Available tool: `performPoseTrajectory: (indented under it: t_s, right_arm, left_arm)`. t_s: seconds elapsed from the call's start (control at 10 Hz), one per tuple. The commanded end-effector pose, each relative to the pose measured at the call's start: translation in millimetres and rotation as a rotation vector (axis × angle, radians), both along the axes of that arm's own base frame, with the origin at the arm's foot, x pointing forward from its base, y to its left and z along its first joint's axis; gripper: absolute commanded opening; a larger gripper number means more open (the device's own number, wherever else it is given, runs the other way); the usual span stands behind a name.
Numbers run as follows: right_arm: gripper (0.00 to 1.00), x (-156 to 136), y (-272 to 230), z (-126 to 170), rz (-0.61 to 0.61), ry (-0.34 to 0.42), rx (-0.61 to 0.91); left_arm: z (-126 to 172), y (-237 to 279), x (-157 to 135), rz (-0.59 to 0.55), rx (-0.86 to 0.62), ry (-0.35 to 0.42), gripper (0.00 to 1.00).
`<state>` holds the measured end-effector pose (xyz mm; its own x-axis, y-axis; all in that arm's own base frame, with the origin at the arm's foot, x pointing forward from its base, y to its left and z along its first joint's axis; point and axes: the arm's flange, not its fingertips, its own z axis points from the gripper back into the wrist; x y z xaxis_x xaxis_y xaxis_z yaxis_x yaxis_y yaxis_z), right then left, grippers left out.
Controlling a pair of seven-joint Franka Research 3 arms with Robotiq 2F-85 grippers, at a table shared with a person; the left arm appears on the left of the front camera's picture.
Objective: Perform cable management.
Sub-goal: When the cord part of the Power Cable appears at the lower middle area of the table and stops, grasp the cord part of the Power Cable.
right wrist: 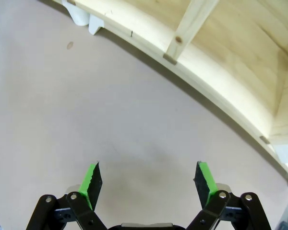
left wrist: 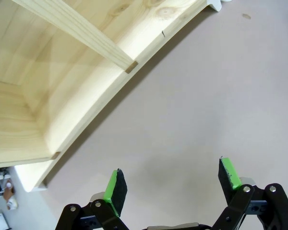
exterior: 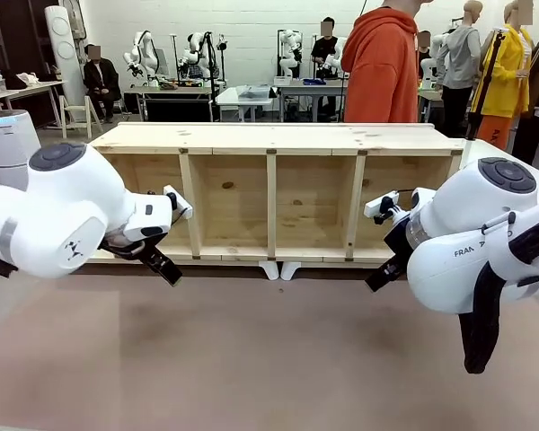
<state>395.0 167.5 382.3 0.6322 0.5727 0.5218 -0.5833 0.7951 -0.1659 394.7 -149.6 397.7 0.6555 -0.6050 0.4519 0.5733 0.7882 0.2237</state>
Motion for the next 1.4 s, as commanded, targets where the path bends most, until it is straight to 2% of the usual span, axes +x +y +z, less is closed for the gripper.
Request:
performPoseTrajectory:
  t_s: [0.0,0.1,0.3,0.4,0.6,0.8,1.0,1.1,1.3]
  right_arm:
    - [1.0,-17,-5,23,-0.004,-0.019,-0.011]
    - [1.0,-34,-8,31,0.0,-0.032,-0.024]
    - [1.0,-49,-22,62,-0.061,-0.072,-0.017]
    - [1.0,-66,-29,68,-0.07,-0.088,-0.022]
    - [1.0,-93,-47,86,-0.13,-0.137,-0.02]
    - [1.0,-109,-59,96,-0.166,-0.168,-0.012]
    - [1.0,-127,-72,100,-0.185,-0.196,-0.01]
    - [1.0,-131,-78,104,-0.209,-0.208,-0.001]
    - [1.0,-151,-88,105,-0.221,-0.233,0.008]
  left_arm:
    - [27,-11,-31,0.02,0.048,-0.037,1.0]
    - [28,-12,-53,0.038,0.046,-0.067,1.0]
    - [57,-5,-60,0.03,0.071,-0.093,1.0]
    - [54,-1,-79,0.066,0.055,-0.111,1.0]
    - [64,12,-99,0.109,0.02,-0.136,1.0]
    - [76,30,-117,0.164,-0.026,-0.173,1.0]
    - [78,50,-150,0.218,-0.044,-0.238,1.0]
    - [86,63,-157,0.232,-0.043,-0.266,1.0]
    - [77,82,-186,0.274,-0.055,-0.289,1.0]
